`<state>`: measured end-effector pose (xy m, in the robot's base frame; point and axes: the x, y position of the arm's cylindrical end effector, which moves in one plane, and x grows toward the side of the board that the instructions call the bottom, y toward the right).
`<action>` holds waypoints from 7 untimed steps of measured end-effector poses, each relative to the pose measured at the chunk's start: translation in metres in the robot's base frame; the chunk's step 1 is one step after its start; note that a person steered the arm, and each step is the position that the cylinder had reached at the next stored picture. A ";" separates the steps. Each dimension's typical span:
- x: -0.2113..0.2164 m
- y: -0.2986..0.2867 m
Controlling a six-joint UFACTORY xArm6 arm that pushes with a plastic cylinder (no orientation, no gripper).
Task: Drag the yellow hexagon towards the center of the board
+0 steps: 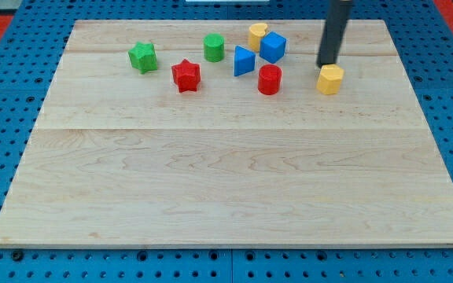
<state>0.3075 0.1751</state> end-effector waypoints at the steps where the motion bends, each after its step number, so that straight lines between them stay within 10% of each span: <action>1: 0.018 0.007; 3: 0.088 0.038; 7: 0.070 -0.025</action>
<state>0.3777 0.1503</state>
